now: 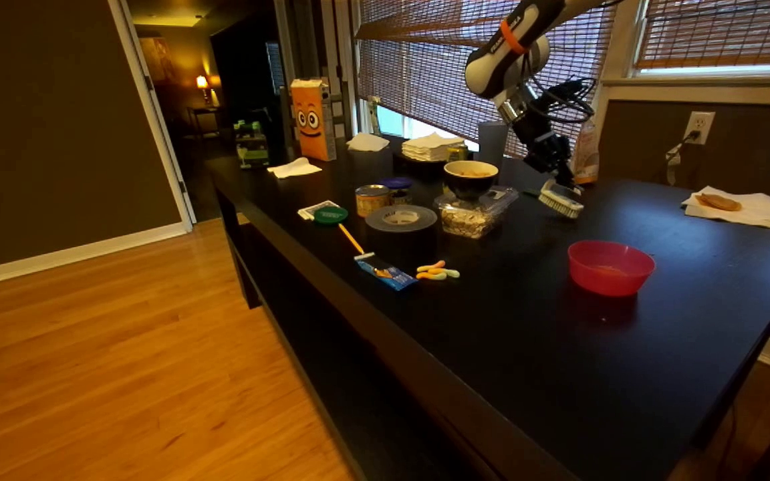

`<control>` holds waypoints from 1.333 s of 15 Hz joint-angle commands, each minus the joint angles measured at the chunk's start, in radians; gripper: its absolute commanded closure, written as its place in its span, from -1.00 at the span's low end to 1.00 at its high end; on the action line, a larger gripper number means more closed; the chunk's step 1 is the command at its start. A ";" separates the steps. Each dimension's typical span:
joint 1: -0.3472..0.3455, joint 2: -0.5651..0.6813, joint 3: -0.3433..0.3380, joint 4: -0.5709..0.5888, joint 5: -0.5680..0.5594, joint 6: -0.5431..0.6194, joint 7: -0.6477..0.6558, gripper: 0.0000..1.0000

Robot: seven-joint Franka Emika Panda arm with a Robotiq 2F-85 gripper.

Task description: Use the brush to scrub the surface

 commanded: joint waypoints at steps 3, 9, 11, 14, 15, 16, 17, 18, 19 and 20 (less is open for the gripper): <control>-0.016 -0.126 -0.010 -0.238 -0.003 -0.016 -0.070 0.89; -0.055 -0.162 0.023 -0.322 -0.054 -0.070 -0.094 0.89; -0.059 -0.150 0.031 -0.308 -0.063 -0.132 -0.109 0.89; -0.057 -0.151 0.042 -0.295 -0.069 -0.196 -0.108 0.06; -0.055 -0.162 0.048 -0.301 -0.067 -0.200 -0.103 0.01; -0.053 -0.173 0.053 -0.307 -0.064 -0.200 -0.099 -0.10; -0.051 -0.189 0.059 -0.316 -0.062 -0.196 -0.096 -0.22; -0.048 -0.214 0.066 -0.335 -0.057 -0.185 -0.093 -0.39; -0.047 -0.231 0.071 -0.344 -0.053 -0.174 -0.088 -0.50; -0.049 -0.258 0.079 -0.357 -0.042 -0.169 -0.087 -0.67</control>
